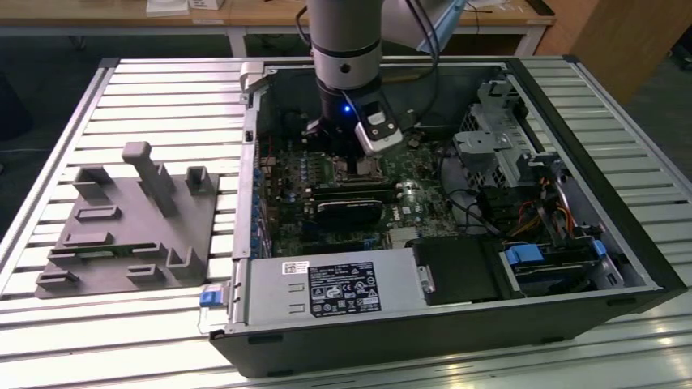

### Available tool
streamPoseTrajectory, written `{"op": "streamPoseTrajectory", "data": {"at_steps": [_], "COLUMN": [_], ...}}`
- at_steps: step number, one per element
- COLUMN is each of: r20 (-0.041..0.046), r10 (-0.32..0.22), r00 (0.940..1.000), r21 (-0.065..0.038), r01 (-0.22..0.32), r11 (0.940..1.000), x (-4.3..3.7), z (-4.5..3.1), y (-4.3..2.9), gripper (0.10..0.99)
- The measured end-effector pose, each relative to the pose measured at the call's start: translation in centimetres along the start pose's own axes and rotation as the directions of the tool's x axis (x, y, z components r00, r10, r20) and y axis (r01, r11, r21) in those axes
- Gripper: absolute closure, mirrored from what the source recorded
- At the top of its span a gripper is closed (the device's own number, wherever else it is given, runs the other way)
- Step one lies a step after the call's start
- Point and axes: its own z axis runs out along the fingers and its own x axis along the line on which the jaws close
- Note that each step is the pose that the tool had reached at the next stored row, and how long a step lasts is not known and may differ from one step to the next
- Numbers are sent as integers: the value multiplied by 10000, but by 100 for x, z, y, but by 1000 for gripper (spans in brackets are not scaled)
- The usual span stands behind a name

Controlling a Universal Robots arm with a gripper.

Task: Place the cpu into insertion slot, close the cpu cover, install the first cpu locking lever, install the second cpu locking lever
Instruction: 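Install the second cpu locking lever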

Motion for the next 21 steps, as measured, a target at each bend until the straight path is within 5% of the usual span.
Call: {"op": "streamPoseTrajectory", "data": {"at_steps": [15, 21], "r20": [-153, -167], "r10": [30, 38], "r00": [9999, 9999], "r21": [-919, -1003], "r01": [-44, -55], "r11": [9958, 9949], "x": [-12, -18], "z": [67, 69], "y": [-168, -220], "gripper": [980, 980]}}
